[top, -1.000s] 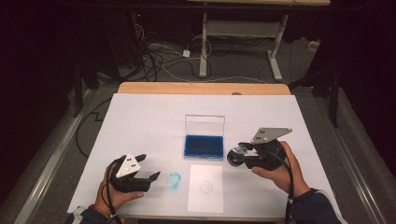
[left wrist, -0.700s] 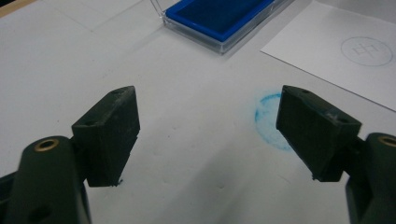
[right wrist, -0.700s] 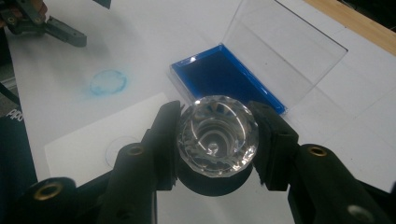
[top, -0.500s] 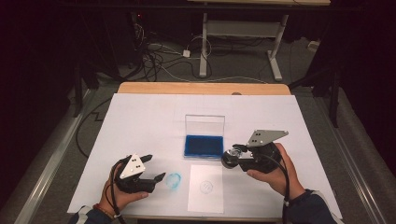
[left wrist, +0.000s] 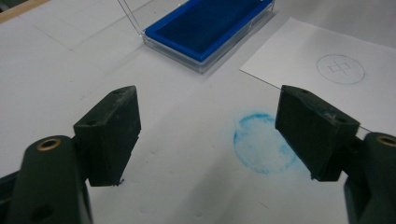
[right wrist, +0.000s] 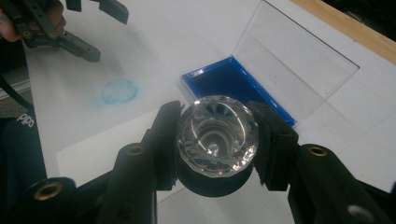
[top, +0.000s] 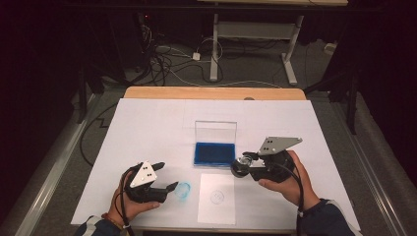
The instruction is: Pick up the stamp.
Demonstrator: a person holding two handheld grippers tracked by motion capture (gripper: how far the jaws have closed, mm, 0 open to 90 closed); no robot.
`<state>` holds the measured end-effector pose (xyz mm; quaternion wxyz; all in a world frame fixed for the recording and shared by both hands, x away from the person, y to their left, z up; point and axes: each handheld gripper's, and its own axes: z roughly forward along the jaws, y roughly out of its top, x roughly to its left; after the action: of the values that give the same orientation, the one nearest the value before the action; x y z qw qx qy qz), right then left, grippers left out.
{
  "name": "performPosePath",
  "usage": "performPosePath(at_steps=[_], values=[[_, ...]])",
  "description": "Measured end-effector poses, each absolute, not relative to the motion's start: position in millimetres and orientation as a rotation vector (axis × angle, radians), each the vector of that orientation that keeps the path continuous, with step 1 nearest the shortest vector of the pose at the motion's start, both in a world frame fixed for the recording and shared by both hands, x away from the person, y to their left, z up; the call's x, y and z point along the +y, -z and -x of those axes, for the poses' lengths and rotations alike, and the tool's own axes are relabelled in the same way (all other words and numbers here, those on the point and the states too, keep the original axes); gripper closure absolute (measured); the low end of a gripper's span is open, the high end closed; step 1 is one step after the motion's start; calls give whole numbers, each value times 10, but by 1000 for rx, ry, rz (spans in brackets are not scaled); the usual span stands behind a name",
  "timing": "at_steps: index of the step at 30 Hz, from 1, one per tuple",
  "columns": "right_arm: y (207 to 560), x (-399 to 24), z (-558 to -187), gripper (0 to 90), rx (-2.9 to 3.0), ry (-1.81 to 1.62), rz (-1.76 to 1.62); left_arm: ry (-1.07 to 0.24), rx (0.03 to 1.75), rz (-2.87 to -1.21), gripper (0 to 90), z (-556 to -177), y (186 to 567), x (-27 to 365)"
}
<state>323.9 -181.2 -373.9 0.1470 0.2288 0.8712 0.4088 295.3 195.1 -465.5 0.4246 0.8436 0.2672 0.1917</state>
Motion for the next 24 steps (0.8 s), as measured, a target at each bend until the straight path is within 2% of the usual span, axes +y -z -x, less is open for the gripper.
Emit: performPosePath(at_steps=[24], values=[[3793,-1553,-3232,577,2555,-1191,-583,-411,589,-2130,214,-2984,4633,1664]])
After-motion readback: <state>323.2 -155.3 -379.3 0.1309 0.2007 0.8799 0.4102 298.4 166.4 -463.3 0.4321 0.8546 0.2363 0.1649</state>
